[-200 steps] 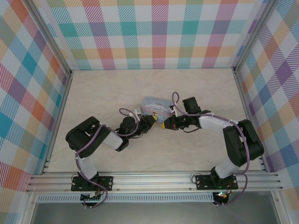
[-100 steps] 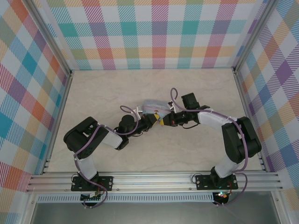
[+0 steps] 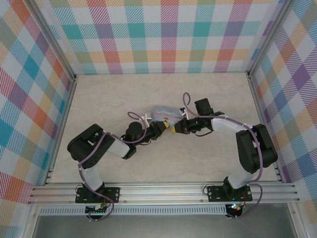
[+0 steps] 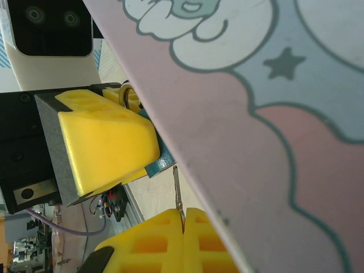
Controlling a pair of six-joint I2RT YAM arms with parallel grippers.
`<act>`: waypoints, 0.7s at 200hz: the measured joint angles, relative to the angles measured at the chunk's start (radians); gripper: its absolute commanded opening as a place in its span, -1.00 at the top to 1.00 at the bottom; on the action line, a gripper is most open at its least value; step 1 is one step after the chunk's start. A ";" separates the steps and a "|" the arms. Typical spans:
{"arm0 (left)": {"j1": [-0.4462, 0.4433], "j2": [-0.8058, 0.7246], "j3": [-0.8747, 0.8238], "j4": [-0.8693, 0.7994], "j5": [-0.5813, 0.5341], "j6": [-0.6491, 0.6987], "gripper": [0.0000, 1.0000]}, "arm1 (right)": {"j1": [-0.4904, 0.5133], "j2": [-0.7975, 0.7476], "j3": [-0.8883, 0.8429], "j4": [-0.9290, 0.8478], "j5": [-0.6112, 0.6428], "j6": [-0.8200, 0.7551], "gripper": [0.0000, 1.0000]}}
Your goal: Unlock the padlock with the key
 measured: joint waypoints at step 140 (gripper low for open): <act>0.007 0.000 0.000 0.002 0.007 -0.002 1.00 | 0.000 0.001 -0.018 0.085 -0.011 0.068 0.97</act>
